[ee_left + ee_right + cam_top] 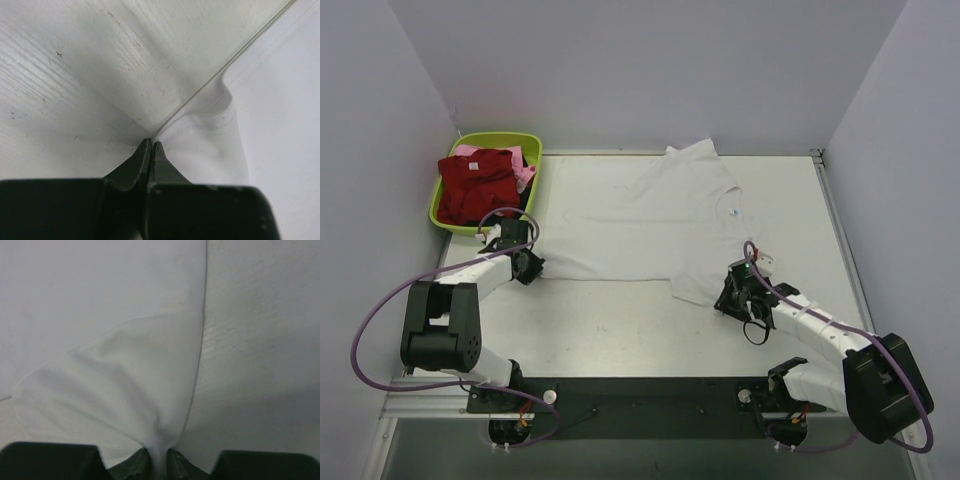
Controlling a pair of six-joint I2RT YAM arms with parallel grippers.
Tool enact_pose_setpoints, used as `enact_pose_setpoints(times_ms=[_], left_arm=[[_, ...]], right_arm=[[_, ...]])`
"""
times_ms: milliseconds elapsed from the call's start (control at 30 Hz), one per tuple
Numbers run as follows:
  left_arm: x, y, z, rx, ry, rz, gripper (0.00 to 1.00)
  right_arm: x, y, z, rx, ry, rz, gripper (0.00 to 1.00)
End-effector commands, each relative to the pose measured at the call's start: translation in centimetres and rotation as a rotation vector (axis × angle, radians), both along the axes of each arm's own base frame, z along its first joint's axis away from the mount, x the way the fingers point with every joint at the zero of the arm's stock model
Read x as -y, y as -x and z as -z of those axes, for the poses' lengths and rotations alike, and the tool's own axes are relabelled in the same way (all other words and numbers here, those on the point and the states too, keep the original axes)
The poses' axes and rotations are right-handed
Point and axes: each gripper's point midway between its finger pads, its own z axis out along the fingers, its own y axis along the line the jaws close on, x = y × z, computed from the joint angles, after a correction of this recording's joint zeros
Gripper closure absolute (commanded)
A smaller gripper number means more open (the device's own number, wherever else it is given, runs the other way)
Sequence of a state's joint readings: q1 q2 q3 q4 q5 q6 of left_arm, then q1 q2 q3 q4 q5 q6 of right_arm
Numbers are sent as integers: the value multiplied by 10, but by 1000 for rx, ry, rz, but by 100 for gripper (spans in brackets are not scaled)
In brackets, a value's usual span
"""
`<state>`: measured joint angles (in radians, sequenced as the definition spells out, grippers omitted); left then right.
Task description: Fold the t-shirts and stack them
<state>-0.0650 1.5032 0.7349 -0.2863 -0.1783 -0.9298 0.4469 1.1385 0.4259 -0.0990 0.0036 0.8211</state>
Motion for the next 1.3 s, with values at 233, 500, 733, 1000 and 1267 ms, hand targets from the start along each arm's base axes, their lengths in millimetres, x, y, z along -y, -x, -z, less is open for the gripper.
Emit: enact_pose_setpoints(times_ms=[233, 500, 733, 1000, 1267], left_arm=[[4, 9, -10, 43, 5, 16, 100], [23, 43, -29, 91, -1, 73, 100], [20, 64, -58, 176, -20, 80, 100], [12, 73, -66, 178, -57, 85, 100], [15, 65, -62, 179, -54, 94, 100]], right_arm=[[28, 21, -6, -5, 87, 58, 100], [34, 38, -36, 12, 104, -4, 100], [33, 40, -59, 67, 90, -24, 100], [47, 35, -93, 148, 137, 5, 100], [51, 28, -103, 163, 168, 17, 100]])
